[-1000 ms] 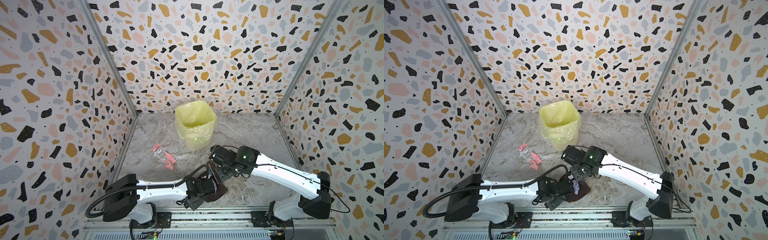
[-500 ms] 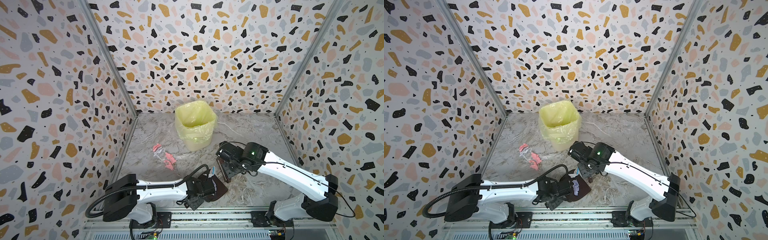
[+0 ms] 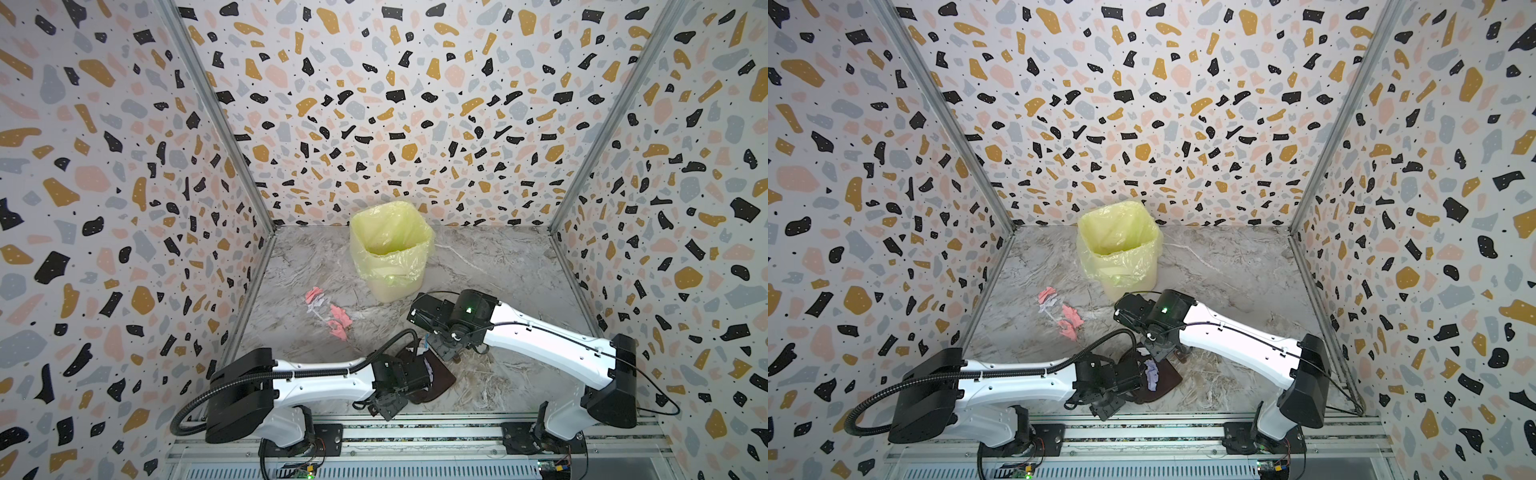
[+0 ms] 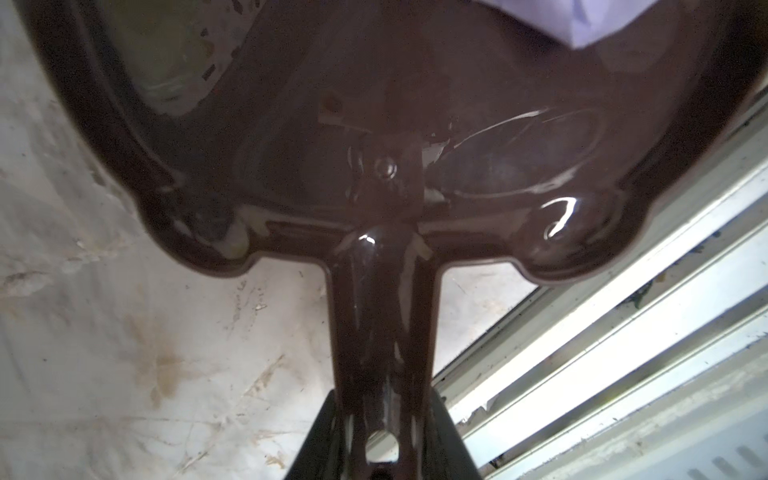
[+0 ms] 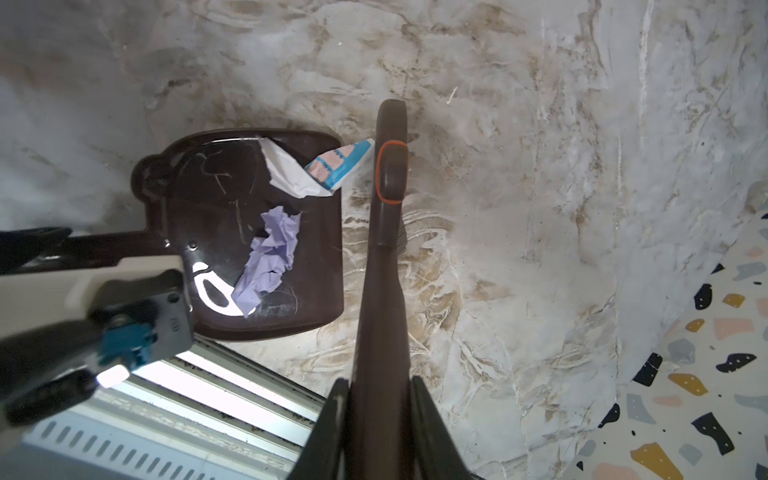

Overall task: Sweep away the paper scraps from the table
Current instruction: 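Sweep the brush with the right gripper pushing scraps into the dustpan, then lift the dustpan with the left gripper while the right gripper draws the brush back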

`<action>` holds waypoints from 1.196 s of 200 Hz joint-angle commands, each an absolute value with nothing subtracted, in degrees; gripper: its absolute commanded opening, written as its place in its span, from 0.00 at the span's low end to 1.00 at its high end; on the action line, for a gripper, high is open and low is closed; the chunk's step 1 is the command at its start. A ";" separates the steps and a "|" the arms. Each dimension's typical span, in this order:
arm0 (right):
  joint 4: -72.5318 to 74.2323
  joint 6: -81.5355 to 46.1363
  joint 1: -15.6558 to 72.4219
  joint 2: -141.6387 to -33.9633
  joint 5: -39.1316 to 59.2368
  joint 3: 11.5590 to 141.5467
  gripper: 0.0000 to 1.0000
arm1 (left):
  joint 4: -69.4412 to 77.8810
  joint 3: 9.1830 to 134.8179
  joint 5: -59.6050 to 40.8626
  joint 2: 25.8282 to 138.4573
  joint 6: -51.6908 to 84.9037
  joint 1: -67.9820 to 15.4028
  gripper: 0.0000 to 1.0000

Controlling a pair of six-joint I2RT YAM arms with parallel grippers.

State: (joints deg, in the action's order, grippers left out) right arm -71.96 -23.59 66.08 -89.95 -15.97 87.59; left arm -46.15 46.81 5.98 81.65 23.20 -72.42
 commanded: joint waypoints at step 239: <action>-70.67 -29.38 51.36 -68.21 -9.45 83.14 0.00 | -45.95 51.33 12.28 74.76 22.50 -71.98 0.00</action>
State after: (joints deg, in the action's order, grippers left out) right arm -72.93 -29.15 55.13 -73.17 -9.96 84.55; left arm -46.33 48.14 10.15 77.34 23.18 -72.36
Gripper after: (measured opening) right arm 0.237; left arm 0.284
